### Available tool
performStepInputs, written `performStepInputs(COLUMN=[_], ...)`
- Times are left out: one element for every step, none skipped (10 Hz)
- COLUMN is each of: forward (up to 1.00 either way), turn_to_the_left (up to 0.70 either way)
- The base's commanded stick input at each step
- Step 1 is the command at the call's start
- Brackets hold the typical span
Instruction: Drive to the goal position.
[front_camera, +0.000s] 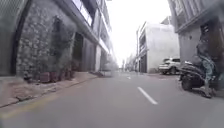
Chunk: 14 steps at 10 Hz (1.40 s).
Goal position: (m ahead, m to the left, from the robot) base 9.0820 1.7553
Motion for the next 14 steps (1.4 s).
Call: performStepInputs(forward=[0.85,0.85,0.85,0.85,0.85,0.85,0.85,0.85,0.85,0.85,0.85,0.85,0.85,0.85], turn_to_the_left=[0.00,-0.10,-0.27,-0.34,-0.34,-0.34,-0.34,-0.34,-0.34,-0.34,-0.12,0.00,0.00,0.00])
